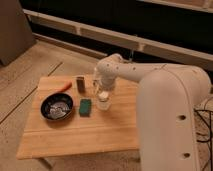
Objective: Place the ceramic cup over the eraser
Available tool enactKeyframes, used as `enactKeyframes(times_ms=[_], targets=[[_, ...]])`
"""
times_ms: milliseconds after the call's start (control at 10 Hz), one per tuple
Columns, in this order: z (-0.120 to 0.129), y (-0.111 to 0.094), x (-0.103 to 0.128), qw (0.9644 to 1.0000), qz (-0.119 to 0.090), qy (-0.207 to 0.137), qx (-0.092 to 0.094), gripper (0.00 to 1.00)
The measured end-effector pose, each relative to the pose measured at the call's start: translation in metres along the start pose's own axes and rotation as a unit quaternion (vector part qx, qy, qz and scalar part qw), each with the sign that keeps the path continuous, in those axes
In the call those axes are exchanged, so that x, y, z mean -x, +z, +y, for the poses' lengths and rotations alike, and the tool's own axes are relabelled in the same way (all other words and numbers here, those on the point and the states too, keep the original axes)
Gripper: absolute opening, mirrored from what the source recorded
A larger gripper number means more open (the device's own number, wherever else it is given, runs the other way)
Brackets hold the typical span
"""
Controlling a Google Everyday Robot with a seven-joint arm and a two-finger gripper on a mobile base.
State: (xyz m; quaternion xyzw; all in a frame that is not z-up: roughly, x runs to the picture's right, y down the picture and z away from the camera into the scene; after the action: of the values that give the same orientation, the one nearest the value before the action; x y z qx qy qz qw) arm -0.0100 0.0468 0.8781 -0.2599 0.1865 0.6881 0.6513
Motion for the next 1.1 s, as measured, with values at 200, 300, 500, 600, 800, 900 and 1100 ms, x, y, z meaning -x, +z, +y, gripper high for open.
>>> enactKeyframes(times_ms=[200,300,500,600,800,900,1100], targets=[[0.002,0.009,0.002,0.9998,0.013,-0.013,-0.008,0.57],[0.002,0.010,0.006,0.9997,0.012,-0.016,-0.014,0.47],[-0.001,0.006,0.014,0.9996,0.000,-0.016,-0.024,0.27],[-0.002,0.005,0.017,0.9994,-0.005,-0.016,-0.030,0.17],[0.001,0.002,0.019,0.9991,-0.013,-0.016,-0.037,0.01],[0.000,-0.001,0.020,0.9990,-0.019,-0.014,-0.039,0.00],[0.004,-0.014,0.022,0.9990,-0.037,-0.003,-0.026,0.00]])
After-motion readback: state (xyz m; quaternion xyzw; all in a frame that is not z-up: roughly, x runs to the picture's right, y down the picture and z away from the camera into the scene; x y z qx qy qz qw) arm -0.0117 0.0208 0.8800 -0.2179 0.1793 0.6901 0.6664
